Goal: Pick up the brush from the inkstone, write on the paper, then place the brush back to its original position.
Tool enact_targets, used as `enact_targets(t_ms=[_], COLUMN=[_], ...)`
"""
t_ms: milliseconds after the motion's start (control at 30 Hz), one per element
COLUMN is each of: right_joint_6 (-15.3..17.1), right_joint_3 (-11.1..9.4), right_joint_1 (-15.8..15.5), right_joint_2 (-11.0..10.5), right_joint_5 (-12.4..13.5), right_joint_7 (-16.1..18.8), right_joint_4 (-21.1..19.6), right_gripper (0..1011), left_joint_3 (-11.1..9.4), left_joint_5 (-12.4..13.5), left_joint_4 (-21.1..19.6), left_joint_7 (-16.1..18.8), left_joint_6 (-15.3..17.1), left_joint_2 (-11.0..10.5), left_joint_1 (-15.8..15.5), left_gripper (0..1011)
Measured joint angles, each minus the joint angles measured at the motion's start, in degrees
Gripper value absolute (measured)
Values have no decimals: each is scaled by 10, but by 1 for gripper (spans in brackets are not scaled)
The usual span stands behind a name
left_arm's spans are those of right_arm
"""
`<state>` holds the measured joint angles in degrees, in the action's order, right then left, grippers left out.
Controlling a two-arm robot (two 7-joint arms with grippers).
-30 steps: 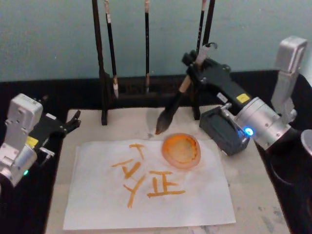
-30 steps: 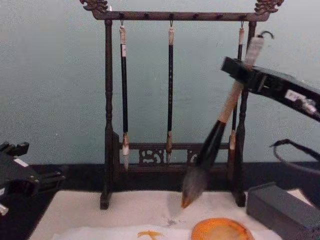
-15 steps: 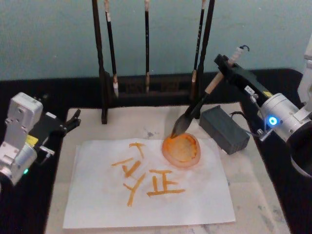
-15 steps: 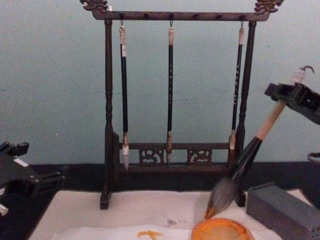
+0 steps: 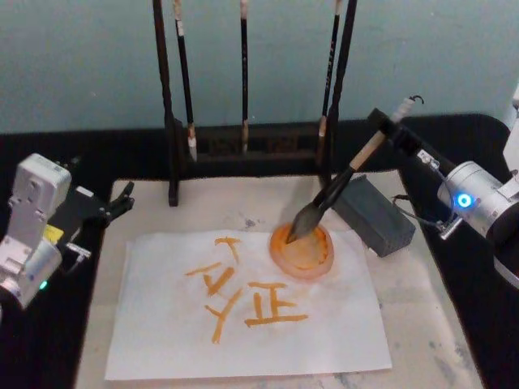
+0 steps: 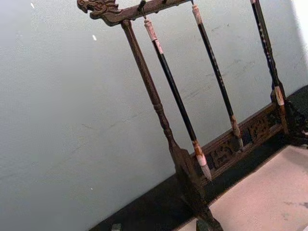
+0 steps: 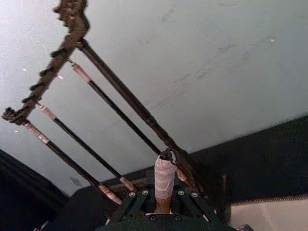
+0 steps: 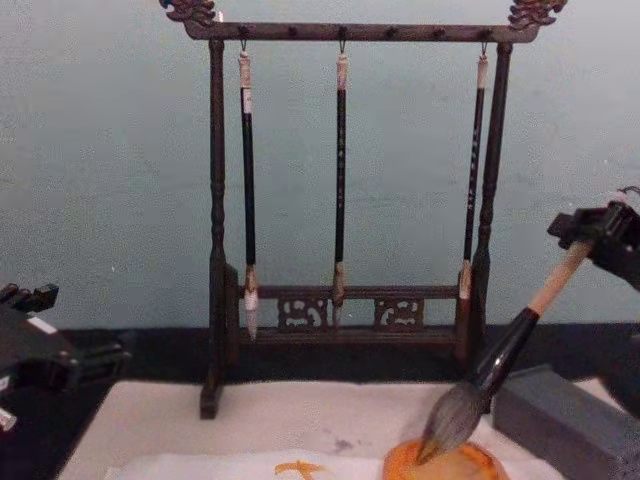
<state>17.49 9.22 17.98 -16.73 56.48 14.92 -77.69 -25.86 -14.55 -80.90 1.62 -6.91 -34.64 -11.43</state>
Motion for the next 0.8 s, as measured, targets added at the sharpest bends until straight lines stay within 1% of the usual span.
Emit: enact_targets(t_ms=[200,400,800], right_joint_6=[12,18,25], right_joint_3=[1,4,13], right_joint_1=[6,12,14], right_joint_2=[0,-2,-8], right_joint_5=[18,32,53], right_joint_7=[-17,-27,-42], right_joint_4=[15,27,35], right_gripper=[169,169,169], left_joint_3=[0,0,0], left_joint_5=[0,0,0], left_joint_4=[0,0,0], left_joint_7=[0,0,0], left_joint_6=[0,0,0], left_joint_2=[0,0,0], left_joint_1=[0,0,0], left_gripper=[1010,1010,1010])
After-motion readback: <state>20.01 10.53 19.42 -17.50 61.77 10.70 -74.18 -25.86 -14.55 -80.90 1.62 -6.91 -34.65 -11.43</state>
